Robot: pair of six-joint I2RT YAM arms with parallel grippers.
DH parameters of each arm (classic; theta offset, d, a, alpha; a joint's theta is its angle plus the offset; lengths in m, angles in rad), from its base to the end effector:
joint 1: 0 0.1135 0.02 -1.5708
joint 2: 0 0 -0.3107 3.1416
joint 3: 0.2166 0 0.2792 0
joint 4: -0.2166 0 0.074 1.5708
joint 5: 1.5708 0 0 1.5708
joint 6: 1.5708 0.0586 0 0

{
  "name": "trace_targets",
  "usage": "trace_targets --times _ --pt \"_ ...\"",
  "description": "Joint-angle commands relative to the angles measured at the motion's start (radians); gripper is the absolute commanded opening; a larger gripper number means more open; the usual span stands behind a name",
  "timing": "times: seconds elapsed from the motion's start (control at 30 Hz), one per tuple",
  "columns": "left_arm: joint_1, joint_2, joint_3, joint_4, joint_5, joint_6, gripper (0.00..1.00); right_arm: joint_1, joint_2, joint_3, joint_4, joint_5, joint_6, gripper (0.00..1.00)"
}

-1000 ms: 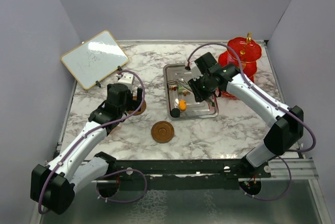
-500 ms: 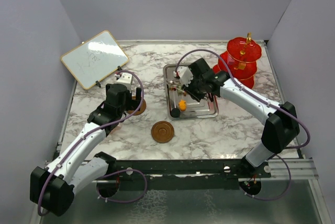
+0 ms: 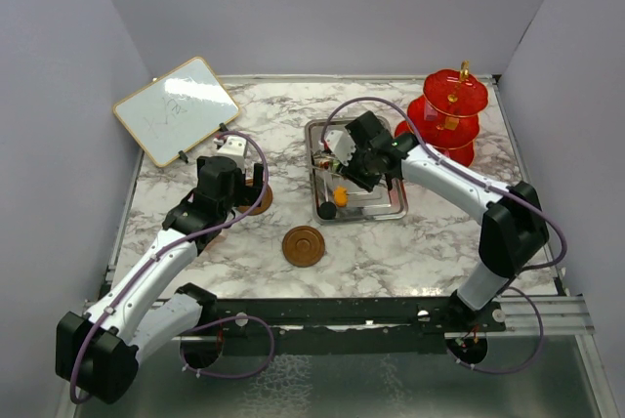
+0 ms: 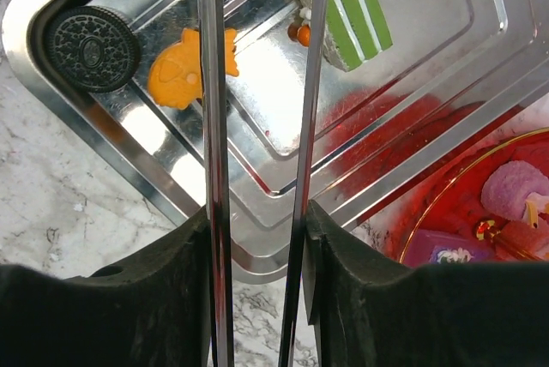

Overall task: Serve the afternoon tea
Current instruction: Adjust the dessert on the tray.

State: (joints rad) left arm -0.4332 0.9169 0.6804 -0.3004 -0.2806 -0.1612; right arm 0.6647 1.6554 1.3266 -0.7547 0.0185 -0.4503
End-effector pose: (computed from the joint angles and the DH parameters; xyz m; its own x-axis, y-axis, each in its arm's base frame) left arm 0.2084 -0.0785 0.2879 -0.4883 0.0559 -0.8709 0.1104 0.9939 0.0019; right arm 0.3043 0.2371 0.2747 -0.3607 -0.8355 -0.4144 -0.8518 0.4761 -0.2185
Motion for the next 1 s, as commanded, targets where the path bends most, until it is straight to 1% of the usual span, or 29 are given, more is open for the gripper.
trace_targets --times 0.0,0.37,0.67,0.97 --pt "0.004 -0.021 0.007 0.014 -0.025 0.011 0.99 0.006 0.050 0.059 -0.012 0.065 0.005 0.40" --pt "0.004 -0.016 0.007 0.016 -0.022 0.011 0.99 0.005 0.096 0.091 -0.003 0.164 0.026 0.40" --pt "0.004 -0.013 0.007 0.018 -0.019 0.011 0.99 0.005 0.111 0.089 -0.008 0.159 0.015 0.41" --pt "0.004 -0.010 0.008 0.018 -0.014 0.011 0.99 0.006 0.171 0.141 -0.032 0.177 0.034 0.41"
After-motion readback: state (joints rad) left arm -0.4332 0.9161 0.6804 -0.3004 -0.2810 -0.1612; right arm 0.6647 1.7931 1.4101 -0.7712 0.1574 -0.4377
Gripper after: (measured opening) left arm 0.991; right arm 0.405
